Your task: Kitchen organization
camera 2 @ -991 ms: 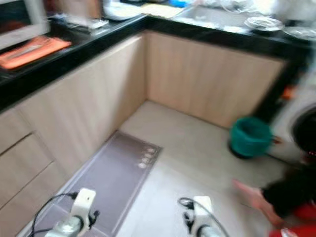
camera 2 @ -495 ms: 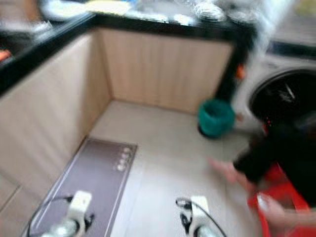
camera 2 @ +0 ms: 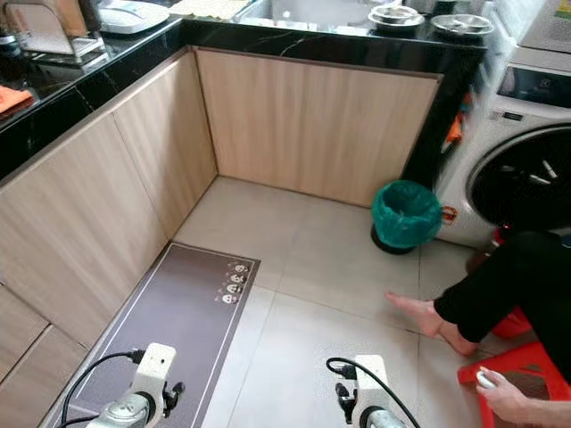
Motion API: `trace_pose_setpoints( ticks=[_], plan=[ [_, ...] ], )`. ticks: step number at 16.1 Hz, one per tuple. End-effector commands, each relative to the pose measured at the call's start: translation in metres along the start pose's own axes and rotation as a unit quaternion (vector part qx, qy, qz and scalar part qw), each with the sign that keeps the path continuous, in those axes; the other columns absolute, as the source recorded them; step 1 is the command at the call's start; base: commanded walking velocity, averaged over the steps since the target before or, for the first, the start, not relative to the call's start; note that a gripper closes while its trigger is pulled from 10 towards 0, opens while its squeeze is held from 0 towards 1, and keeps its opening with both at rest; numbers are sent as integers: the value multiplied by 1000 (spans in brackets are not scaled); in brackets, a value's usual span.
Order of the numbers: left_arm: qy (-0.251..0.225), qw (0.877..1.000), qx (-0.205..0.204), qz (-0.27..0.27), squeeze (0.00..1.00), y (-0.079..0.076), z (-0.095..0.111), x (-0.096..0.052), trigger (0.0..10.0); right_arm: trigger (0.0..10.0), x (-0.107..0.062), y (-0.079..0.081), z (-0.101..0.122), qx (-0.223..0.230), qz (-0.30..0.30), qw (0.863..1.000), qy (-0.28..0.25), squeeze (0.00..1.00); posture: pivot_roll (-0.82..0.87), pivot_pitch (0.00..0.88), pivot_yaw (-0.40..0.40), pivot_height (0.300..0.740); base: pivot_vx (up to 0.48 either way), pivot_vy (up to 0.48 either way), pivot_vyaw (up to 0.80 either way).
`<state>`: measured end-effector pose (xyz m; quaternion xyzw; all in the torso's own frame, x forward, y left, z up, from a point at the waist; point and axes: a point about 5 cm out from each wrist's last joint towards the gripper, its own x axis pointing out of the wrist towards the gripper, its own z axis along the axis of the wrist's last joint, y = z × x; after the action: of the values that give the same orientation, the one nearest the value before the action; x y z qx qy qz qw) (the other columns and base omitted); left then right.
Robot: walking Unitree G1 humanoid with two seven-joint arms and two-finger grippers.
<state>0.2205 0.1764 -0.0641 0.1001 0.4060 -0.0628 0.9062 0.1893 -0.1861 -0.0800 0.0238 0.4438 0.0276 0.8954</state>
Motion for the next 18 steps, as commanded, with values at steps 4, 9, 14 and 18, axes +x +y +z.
trace_pose_setpoints(
  ticks=[4, 9, 14, 18],
  plan=[
    [10, 1000, 23, -5, 0, 2, -1, 0, 10000, 10000, 0, 5, -4, 11, 5, 1000, 2, 0, -1, 0, 18, 740, 407, 0, 0],
    [7, 999, 41, -18, 0, -1, 4, 1, 10000, 10000, 0, 7, -4, 11, 7, 1000, 0, 0, -14, 0, 33, 740, 464, 0, 0],
    [6, 999, 42, -22, 0, -4, 5, 2, 10000, 10000, 0, 6, -4, 23, 2, 1000, 3, 0, -7, 0, 29, 740, 472, 0, -309],
    [13, 999, 41, -19, 0, -2, 0, 0, 10000, 10000, 1, 5, -1, 14, 1, 1000, -3, 0, -2, 0, 25, 740, 472, 0, -191]
  ],
)
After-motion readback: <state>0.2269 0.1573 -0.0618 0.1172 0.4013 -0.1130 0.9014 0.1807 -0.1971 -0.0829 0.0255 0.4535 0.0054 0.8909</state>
